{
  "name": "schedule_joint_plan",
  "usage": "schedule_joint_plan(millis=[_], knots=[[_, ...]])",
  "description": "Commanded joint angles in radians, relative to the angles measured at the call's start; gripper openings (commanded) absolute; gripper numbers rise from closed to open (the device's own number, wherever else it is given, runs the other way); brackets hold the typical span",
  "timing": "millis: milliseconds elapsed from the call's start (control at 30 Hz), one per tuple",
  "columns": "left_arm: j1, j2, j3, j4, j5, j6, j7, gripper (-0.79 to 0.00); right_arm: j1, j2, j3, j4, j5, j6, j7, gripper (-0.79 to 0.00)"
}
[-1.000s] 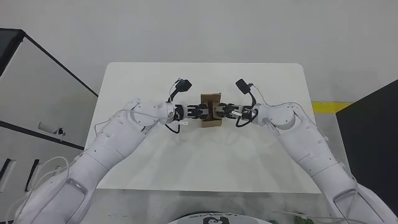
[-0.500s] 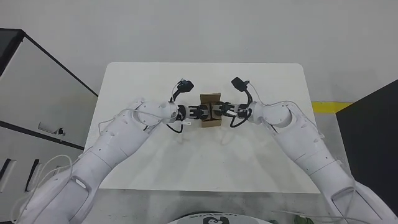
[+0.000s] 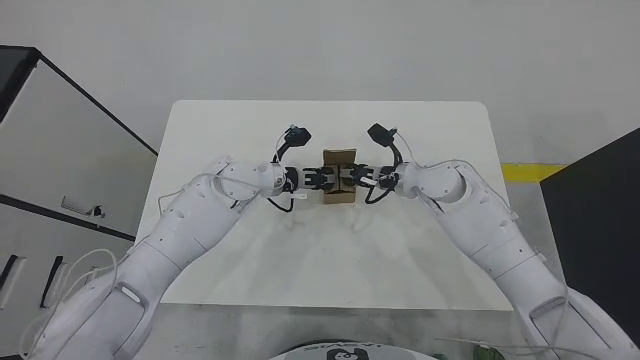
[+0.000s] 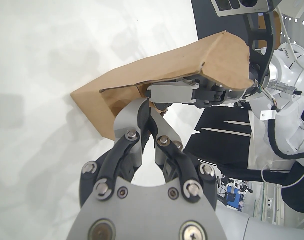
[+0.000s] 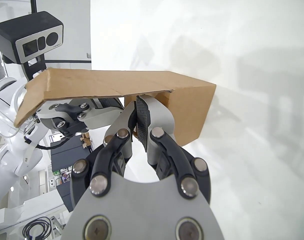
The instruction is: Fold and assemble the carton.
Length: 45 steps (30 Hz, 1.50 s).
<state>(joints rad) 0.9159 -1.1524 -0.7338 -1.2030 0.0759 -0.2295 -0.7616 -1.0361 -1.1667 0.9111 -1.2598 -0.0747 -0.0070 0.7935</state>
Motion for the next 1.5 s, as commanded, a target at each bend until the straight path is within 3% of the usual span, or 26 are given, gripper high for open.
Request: schedule_joint_plan(millis=[0, 1467], knots=[[0.002, -0.001, -0.002, 0.0, 0.003, 0.0, -0.004, -0.785, -0.001, 0.0, 0.001, 0.001, 0.0, 0.0, 0.002, -0.785], [0.047, -0.013, -0.063, -0.038, 0.06, 0.01, -0.01, -0.785, -0.04, 0.002, 0.05, -0.026, -0.005, -0.027, 0.018, -0.785]])
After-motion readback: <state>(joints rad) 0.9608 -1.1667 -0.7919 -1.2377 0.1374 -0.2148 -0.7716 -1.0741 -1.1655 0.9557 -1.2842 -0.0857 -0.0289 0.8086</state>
